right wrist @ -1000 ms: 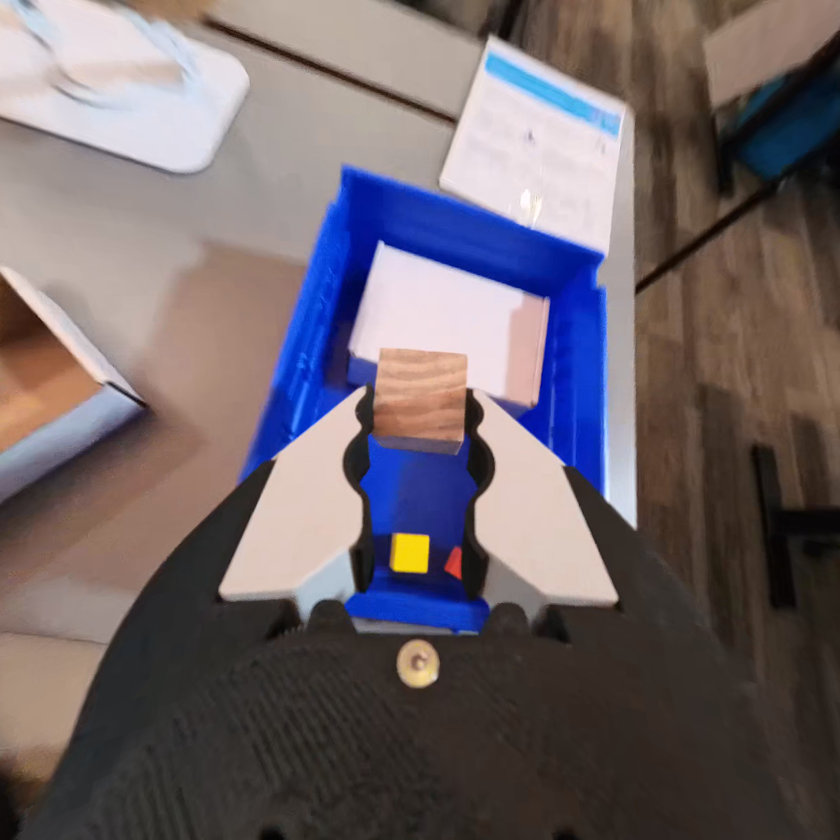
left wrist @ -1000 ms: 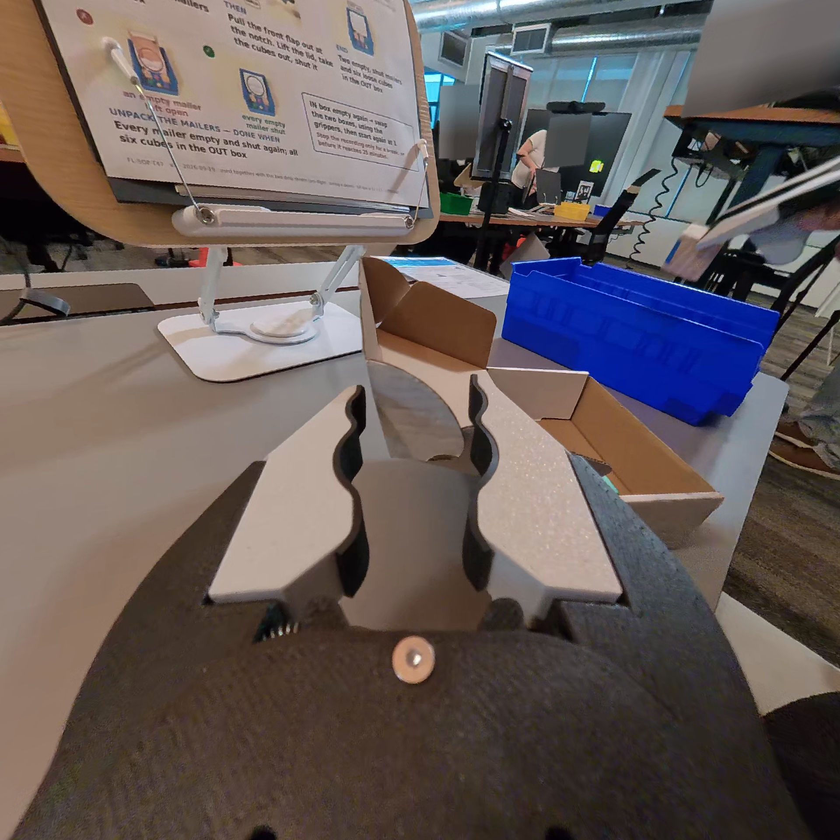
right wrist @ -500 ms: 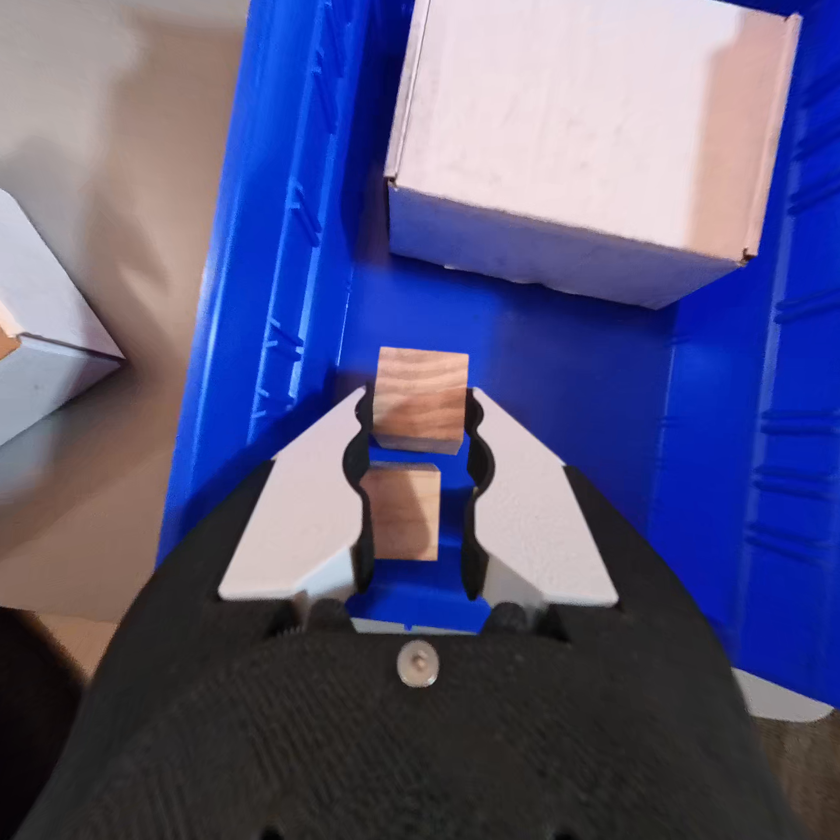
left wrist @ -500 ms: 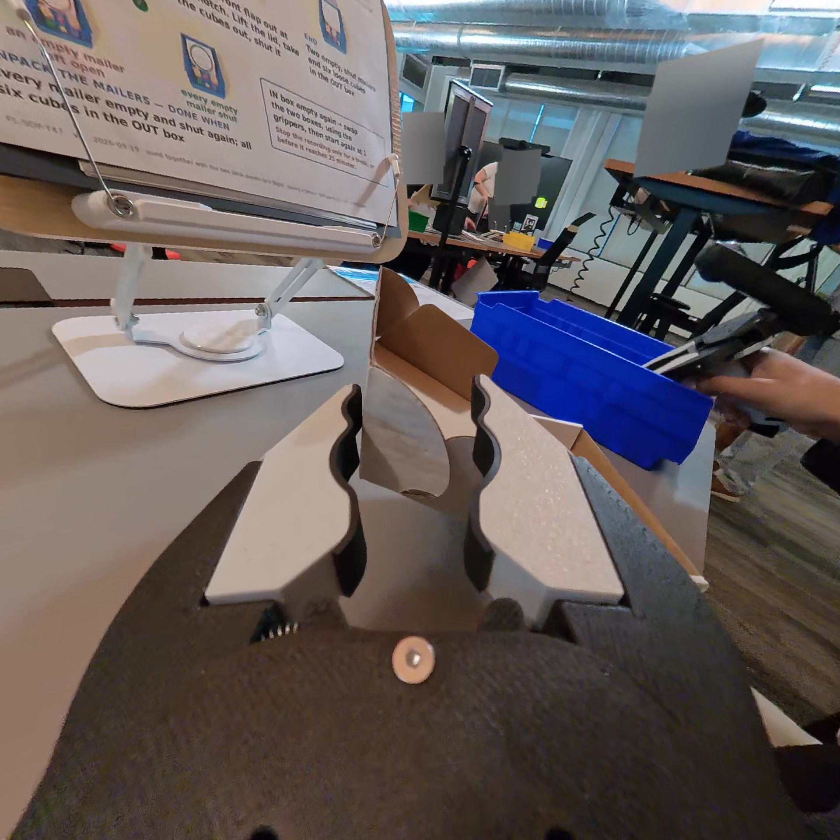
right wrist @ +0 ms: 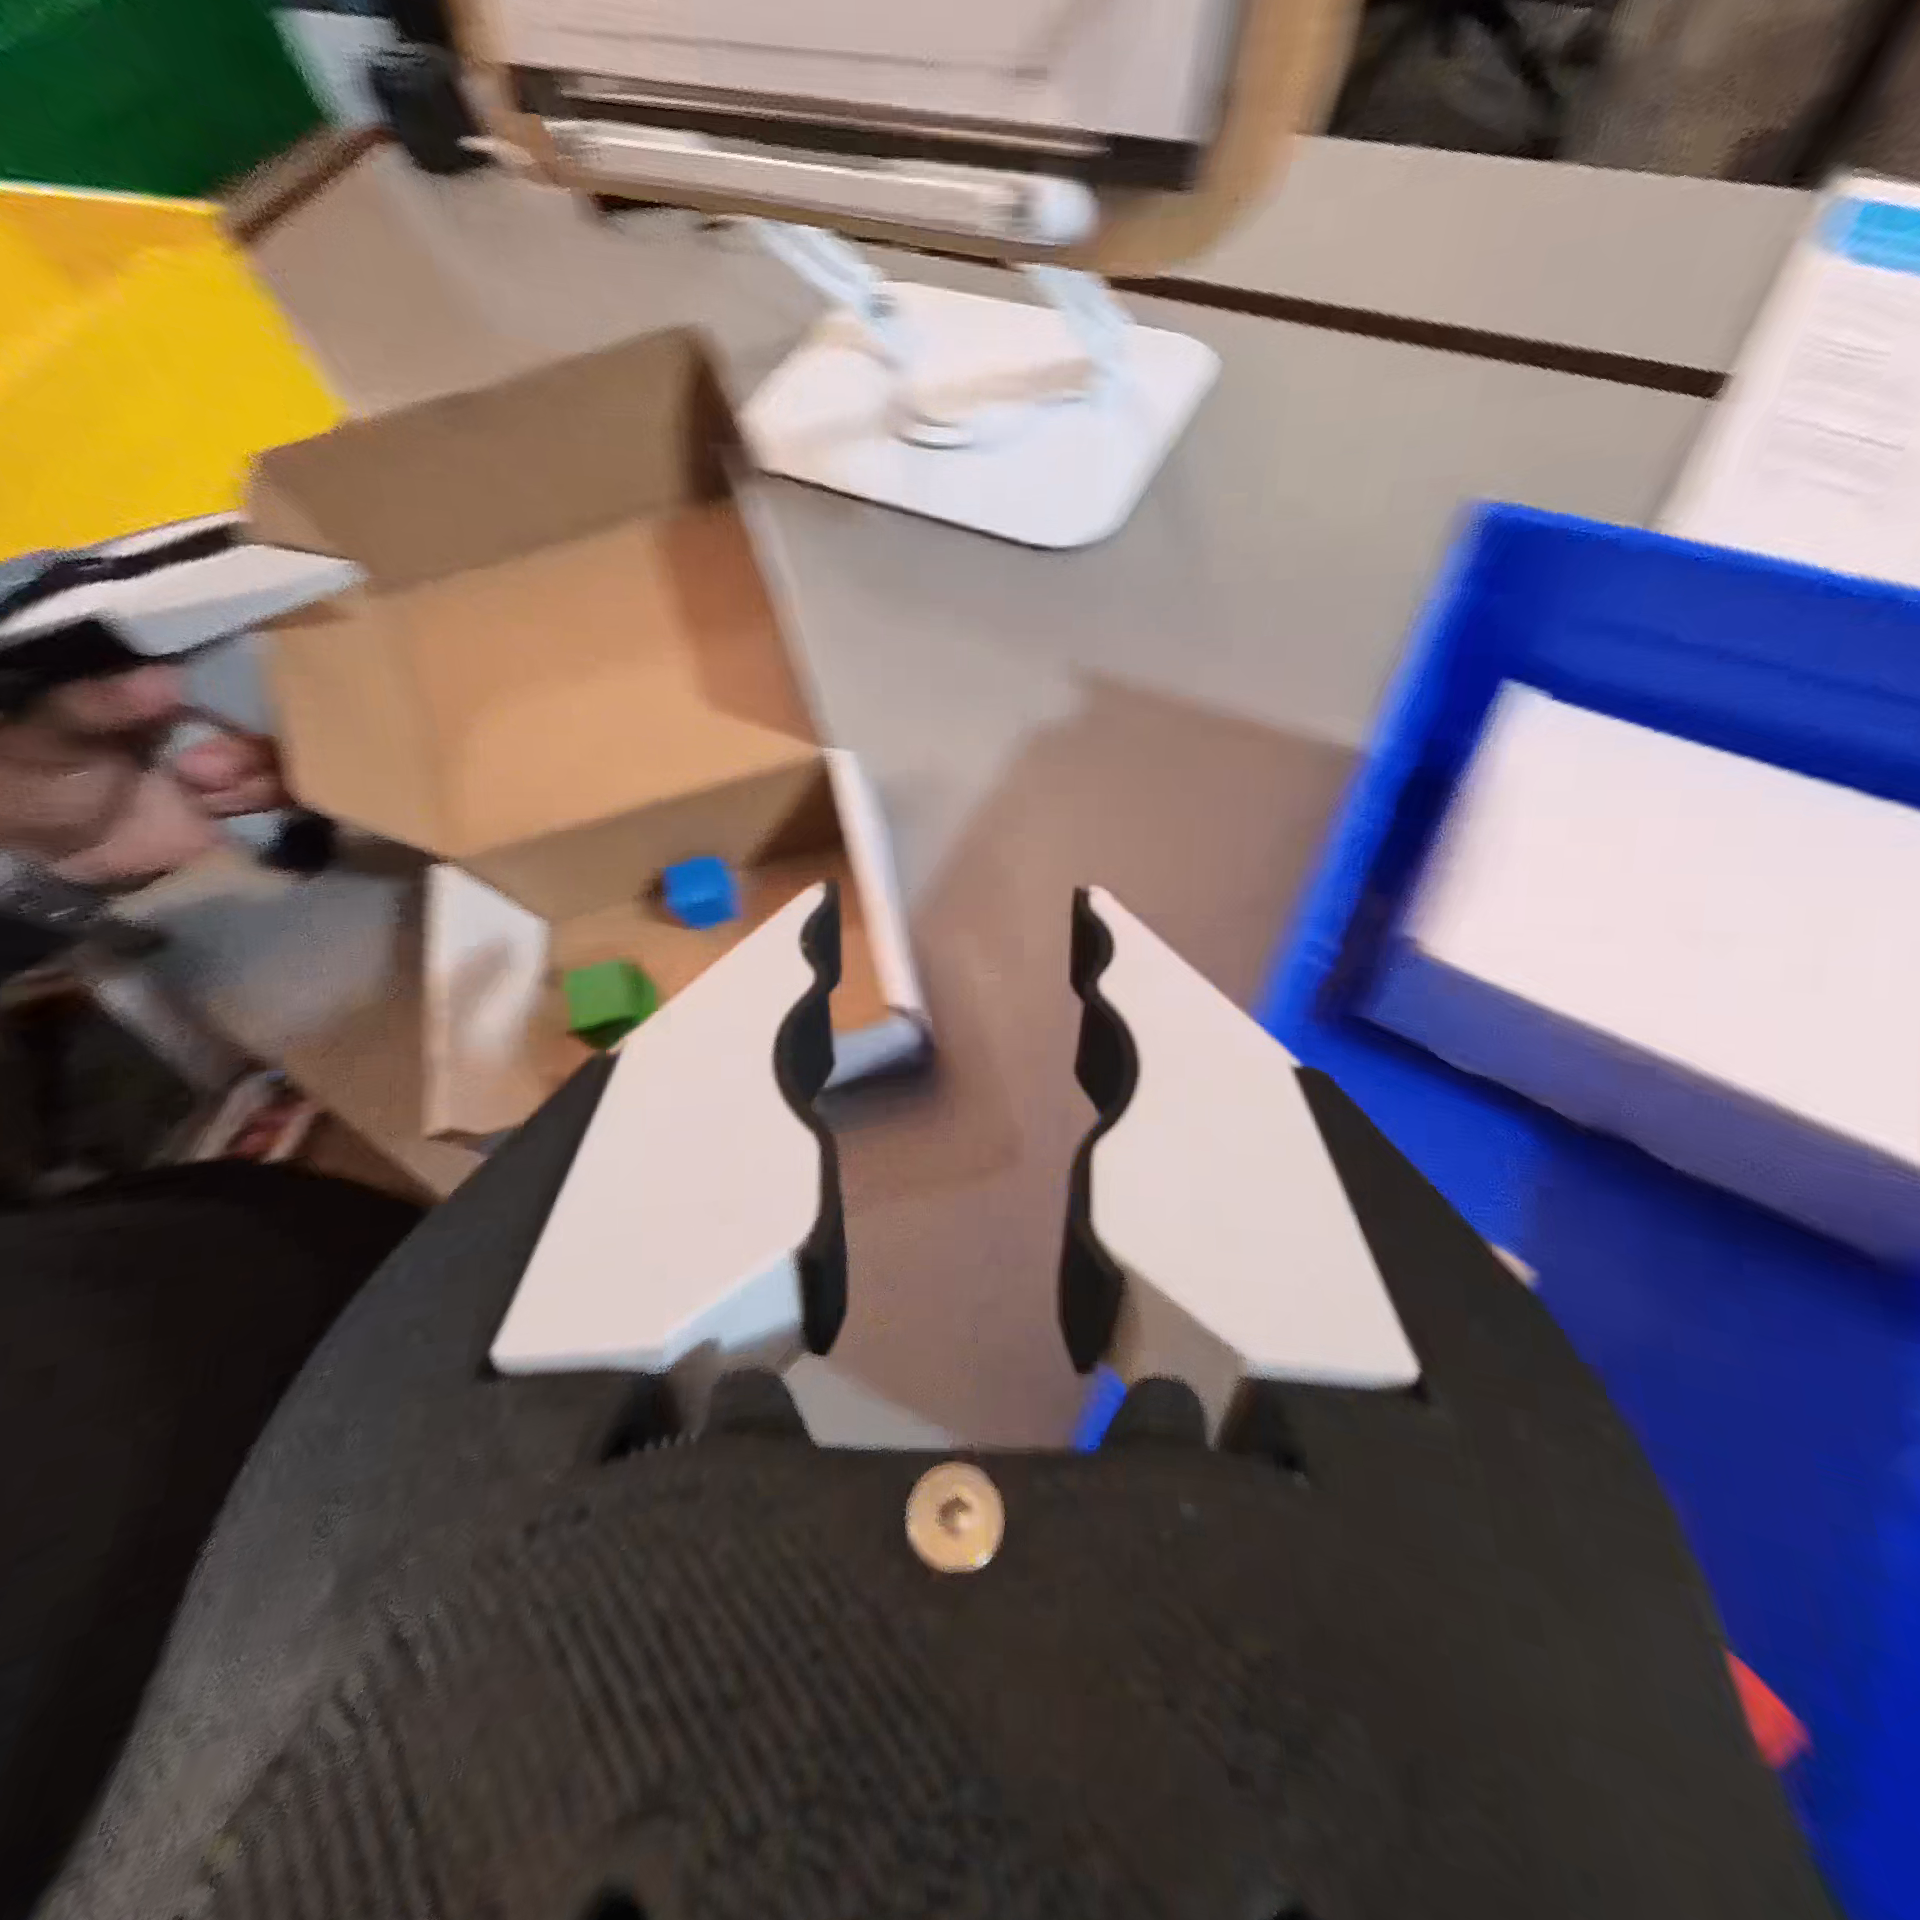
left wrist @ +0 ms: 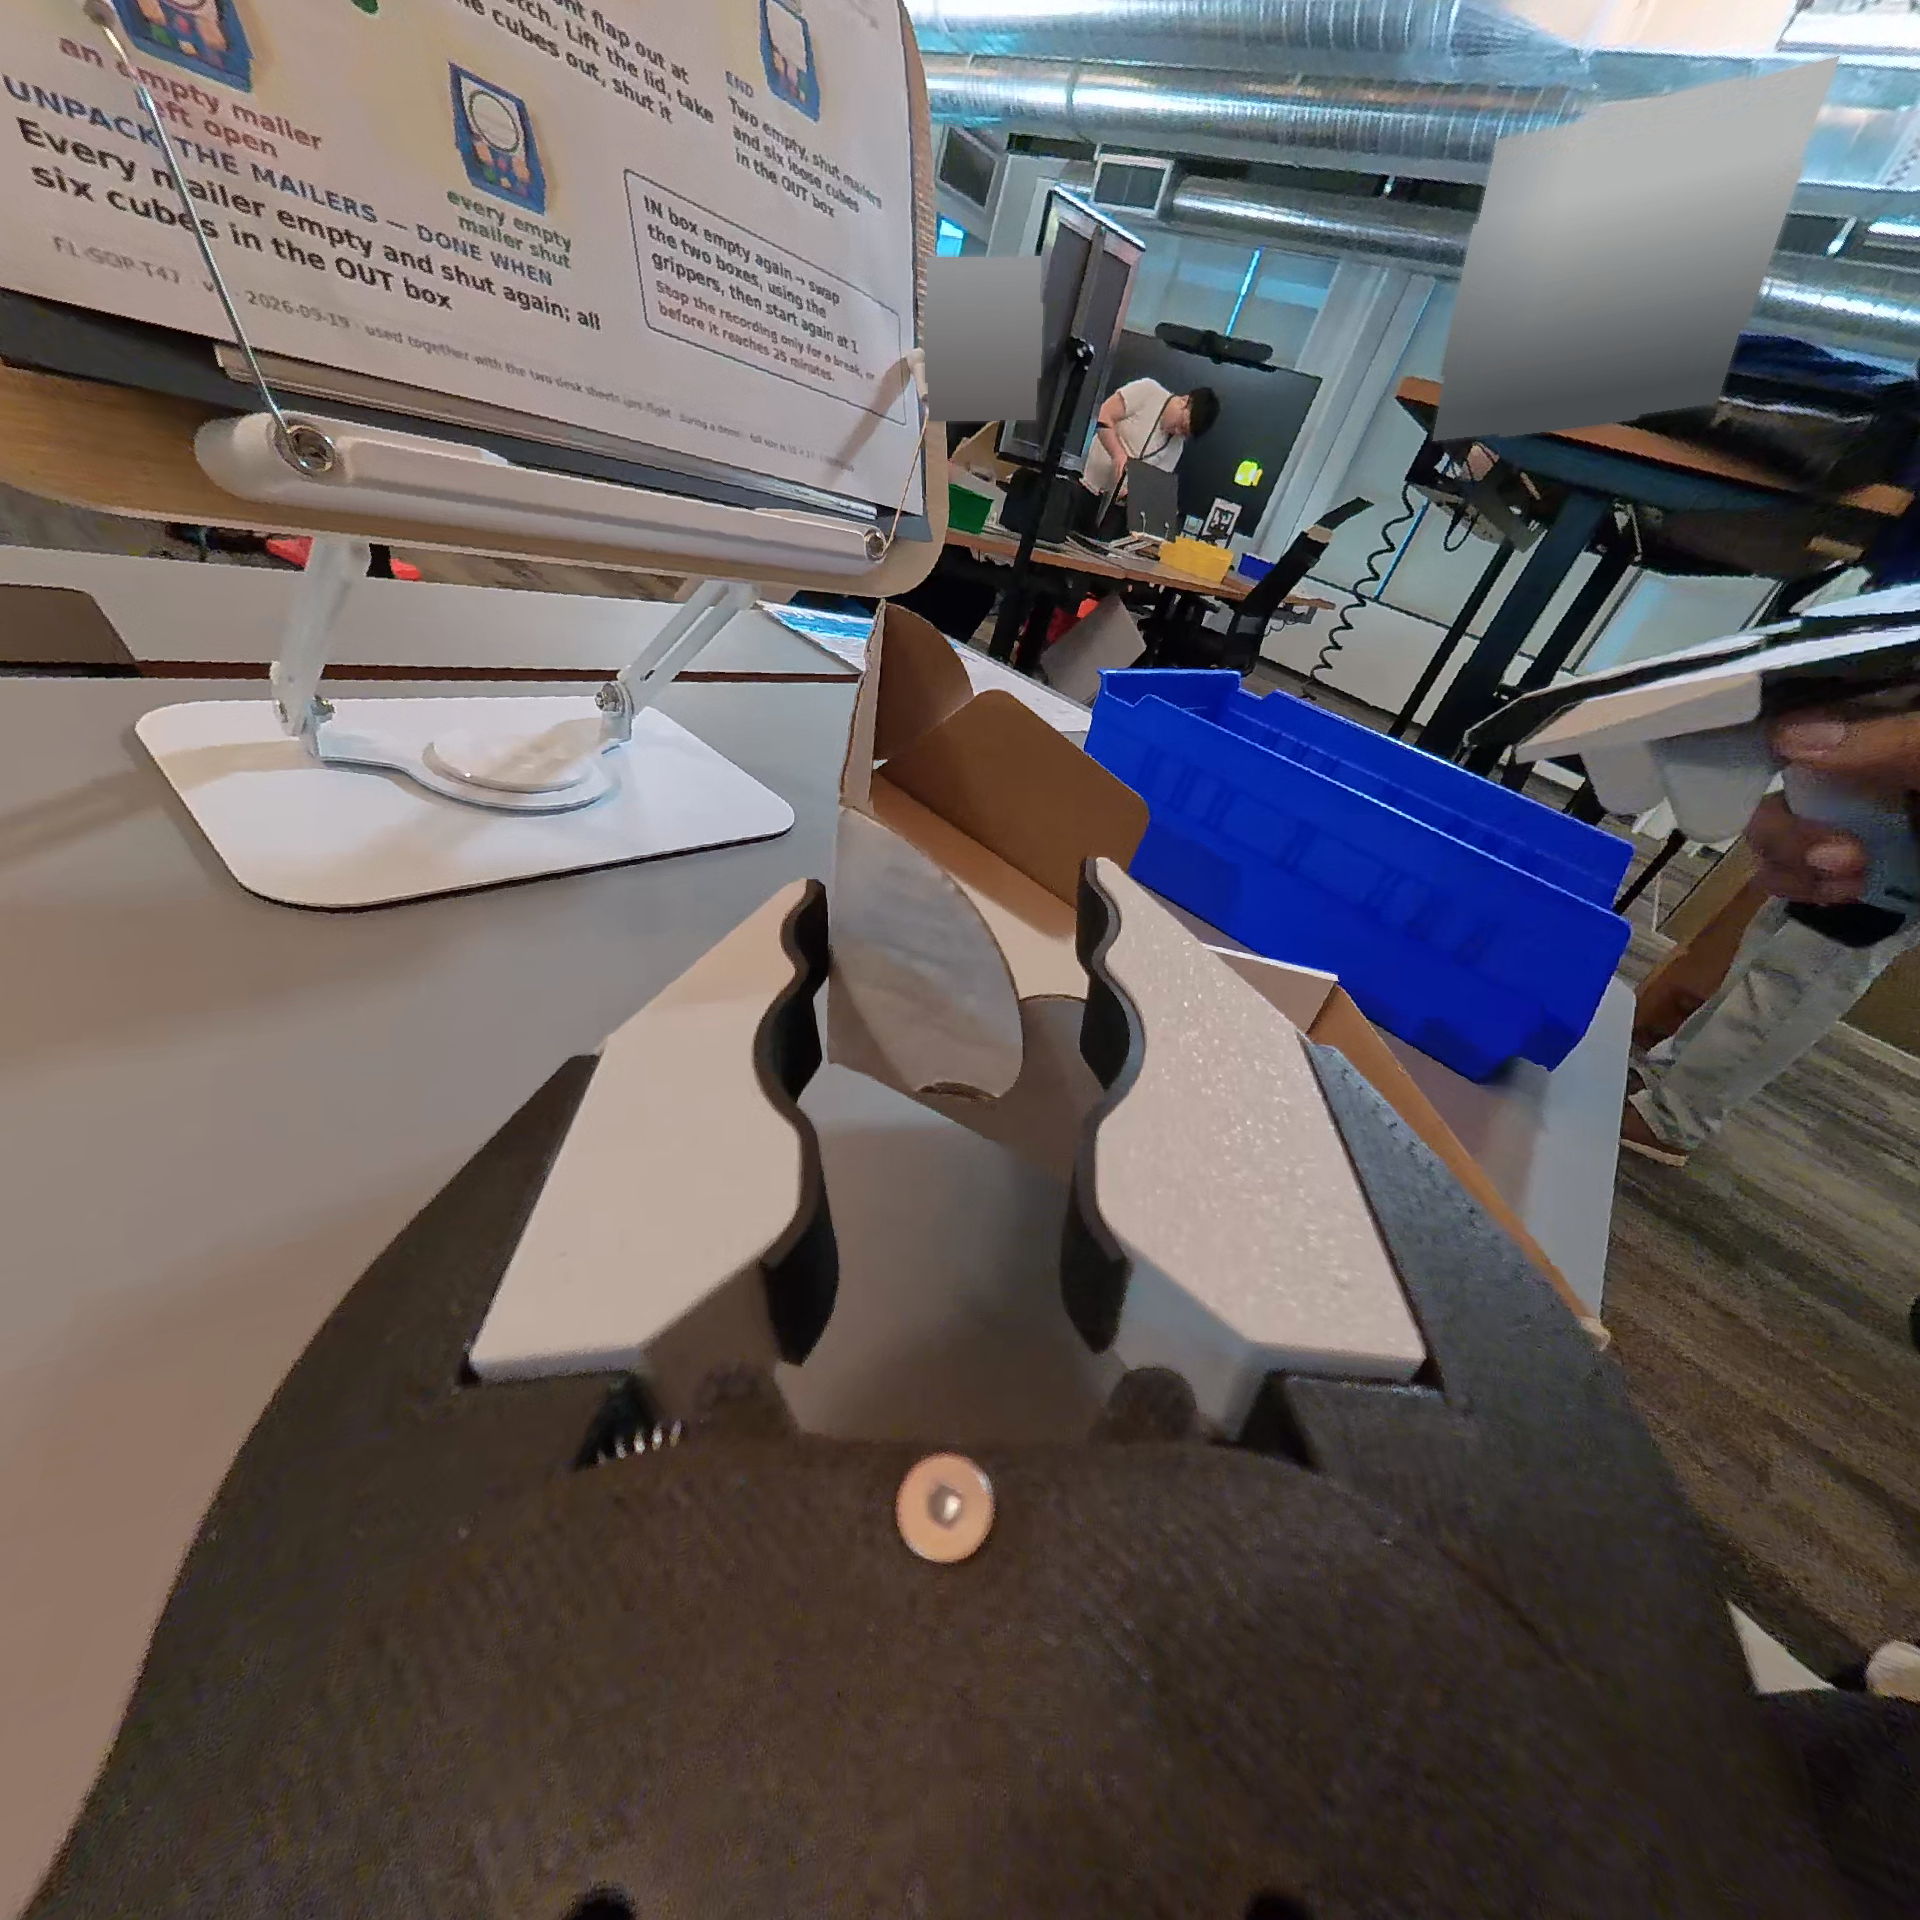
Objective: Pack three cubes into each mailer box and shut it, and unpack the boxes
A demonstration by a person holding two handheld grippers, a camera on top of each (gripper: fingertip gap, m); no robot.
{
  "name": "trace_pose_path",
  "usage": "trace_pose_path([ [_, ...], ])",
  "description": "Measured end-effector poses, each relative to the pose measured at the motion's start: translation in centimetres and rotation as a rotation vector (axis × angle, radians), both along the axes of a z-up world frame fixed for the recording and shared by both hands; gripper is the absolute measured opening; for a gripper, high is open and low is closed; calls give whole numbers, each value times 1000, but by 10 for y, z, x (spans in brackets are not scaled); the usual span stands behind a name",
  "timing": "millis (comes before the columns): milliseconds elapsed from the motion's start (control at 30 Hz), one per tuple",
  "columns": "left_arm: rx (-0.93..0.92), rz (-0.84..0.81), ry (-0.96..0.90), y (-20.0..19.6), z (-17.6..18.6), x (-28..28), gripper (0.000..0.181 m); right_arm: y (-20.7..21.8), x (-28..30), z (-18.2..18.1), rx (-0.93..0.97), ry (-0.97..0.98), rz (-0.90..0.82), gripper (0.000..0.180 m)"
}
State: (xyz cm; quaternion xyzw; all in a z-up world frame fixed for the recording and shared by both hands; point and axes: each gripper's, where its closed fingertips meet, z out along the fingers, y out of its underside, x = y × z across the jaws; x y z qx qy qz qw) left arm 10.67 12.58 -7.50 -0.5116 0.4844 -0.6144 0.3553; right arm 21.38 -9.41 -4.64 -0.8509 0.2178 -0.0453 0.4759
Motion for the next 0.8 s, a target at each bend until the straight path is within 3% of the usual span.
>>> trace_pose_path([
  [100, -8, -2, 0, -1, 0, -2, 46, 57, -54, -21, -15, 35, 200, 41],
  [233, -20, -8, -3, -1, 1, -7, 45, 99, -96, -79, -203, 68, 363, 43],
  [433, -63, -4, -2, 7, 1, -13, 45, 101, -121, -116, -412, 139, 440, 39],
  [633, -144, -11, 11, 13, 0, -15, 45, 97, -122, -125, -541, 143, 465, 30],
  [800, -103, -4, 5, 11, 0, -15, 45, 96, -124, -128, -582, 147, 490, 28],
])
